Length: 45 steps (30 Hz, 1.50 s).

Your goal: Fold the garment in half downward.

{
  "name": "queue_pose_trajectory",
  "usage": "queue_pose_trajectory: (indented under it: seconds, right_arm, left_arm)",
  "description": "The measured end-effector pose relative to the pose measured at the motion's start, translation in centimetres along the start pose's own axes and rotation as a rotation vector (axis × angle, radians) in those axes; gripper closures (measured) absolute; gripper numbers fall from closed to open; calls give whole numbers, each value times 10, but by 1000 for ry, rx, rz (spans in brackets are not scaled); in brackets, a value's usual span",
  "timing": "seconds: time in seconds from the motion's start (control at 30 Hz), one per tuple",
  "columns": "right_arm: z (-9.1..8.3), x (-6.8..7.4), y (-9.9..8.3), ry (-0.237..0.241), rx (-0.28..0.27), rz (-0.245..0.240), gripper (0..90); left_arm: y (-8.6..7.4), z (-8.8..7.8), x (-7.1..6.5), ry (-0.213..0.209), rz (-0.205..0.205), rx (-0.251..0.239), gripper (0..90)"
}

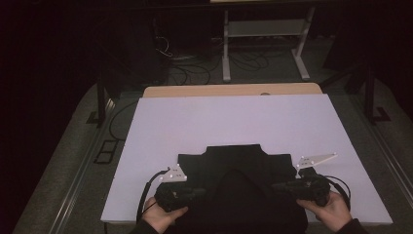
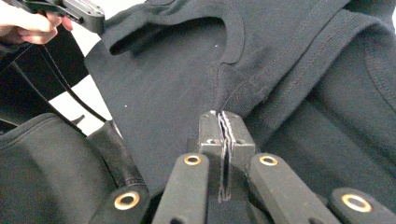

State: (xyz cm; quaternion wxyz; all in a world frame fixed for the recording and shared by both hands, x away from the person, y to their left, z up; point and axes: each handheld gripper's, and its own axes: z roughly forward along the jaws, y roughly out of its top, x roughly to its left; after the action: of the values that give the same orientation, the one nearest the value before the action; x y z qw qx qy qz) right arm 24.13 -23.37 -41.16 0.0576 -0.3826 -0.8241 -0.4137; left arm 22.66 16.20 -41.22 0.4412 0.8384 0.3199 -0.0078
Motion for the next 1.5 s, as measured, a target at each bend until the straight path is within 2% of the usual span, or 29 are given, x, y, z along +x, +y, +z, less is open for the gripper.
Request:
queue_pose_trajectory:
  seconds: [0.2,0.3,0.4,0.47,0.67,0.73,0.77,0.8,0.87,0.97,1.03,1.07,1.13,1.27,1.5]
  right_arm:
    - [3,1,0,14,7,12,845]
    - [3,0,-1,14,10,23,774]
    - [5,-1,-2,7,7,22,643]
    - [5,-1,-2,4,1,22,598]
    - [5,0,0,-1,-17,7,371]
    - [5,-1,1,-2,-22,-12,259]
    - [5,-1,2,-5,-14,-22,223]
    - [5,-1,2,-11,-14,-21,194]
    - [4,-2,3,-13,-28,-18,149]
    - [2,-4,6,-4,-45,-21,122]
    - [1,-5,7,-6,-58,-21,54]
    - [0,-5,8,-22,-62,-23,6]
    - [-2,-5,8,-53,-72,-25,0]
    - [-4,-8,11,-76,-77,-23,0]
    - [-7,-16,20,-76,-83,-31,0]
  left_arm:
    - [-2,1,5,18,-28,5,839]
    - [-2,1,6,21,-32,6,792]
    - [-2,1,7,28,-33,-7,710]
    - [-2,0,8,36,-38,-13,601]
    - [-1,-4,16,53,-75,-36,426]
    - [-1,-6,19,37,-84,-44,371]
    - [-1,-6,20,46,-83,-44,345]
    - [-1,-7,20,53,-78,-40,331]
    - [0,-7,22,40,-77,-39,272]
    - [2,-7,24,29,-63,-46,205]
    - [3,-8,25,27,-57,-52,154]
    - [4,-9,26,24,-58,-52,134]
    - [4,-9,28,9,-58,-57,117]
    - [6,-7,30,13,-53,-54,0]
    - [10,-9,35,18,-34,-62,0]
